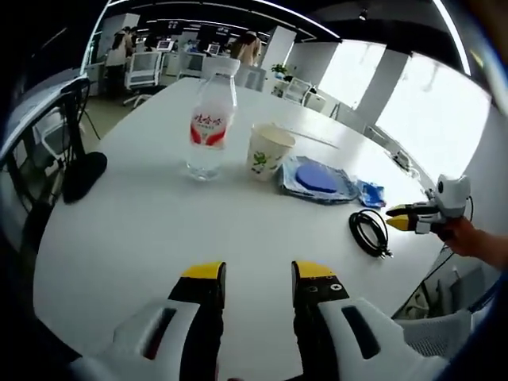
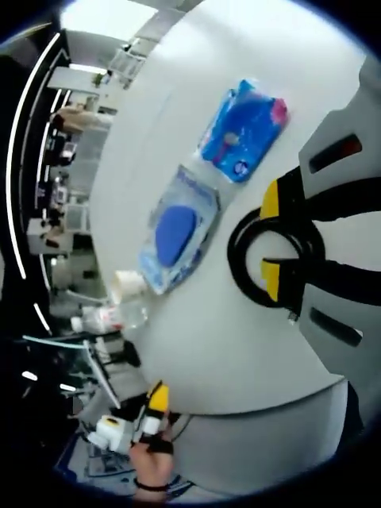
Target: Arrange the tabletop items into an orderly group along one side of the table until the central work area is clear of visible clutter.
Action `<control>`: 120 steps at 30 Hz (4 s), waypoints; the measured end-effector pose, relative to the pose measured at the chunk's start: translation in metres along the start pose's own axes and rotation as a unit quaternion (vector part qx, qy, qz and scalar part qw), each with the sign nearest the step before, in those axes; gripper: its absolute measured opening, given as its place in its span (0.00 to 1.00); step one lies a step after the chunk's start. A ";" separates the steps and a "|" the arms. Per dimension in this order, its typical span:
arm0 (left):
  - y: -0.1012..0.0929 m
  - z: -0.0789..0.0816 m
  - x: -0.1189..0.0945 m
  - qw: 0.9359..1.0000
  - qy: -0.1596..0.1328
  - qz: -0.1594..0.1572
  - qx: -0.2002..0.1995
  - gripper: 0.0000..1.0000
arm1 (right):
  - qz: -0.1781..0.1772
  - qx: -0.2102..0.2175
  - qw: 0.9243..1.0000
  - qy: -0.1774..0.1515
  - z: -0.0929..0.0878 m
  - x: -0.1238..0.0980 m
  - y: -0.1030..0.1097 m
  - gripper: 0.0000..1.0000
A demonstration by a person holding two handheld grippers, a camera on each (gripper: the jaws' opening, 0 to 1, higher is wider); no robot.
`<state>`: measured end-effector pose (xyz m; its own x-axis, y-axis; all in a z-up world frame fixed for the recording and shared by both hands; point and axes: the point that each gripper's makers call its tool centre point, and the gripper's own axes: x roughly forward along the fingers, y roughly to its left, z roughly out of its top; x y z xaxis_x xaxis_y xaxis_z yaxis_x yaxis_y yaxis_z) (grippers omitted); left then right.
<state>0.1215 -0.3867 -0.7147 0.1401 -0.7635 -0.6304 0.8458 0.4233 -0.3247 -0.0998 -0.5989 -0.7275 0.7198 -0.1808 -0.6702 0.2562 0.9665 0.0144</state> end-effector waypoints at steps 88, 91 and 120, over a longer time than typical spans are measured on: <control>0.034 0.132 0.091 0.999 -0.030 0.028 0.021 0.33 | -0.083 0.251 0.964 -0.017 -0.042 0.007 -0.012 0.04; 0.033 0.132 0.092 0.999 -0.032 0.030 0.008 0.38 | -0.087 0.253 0.963 -0.016 -0.042 0.008 -0.013 0.03; 0.032 0.158 0.110 0.995 -0.075 0.051 -0.046 0.59 | -0.114 0.284 0.952 -0.026 -0.043 0.007 -0.039 0.00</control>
<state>0.2452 -0.5338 -0.6828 0.3045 -0.7752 -0.5534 0.7730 0.5406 -0.3319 -0.1322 -0.6301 -0.7651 0.6305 -0.3971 -0.6669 0.7067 0.6491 0.2816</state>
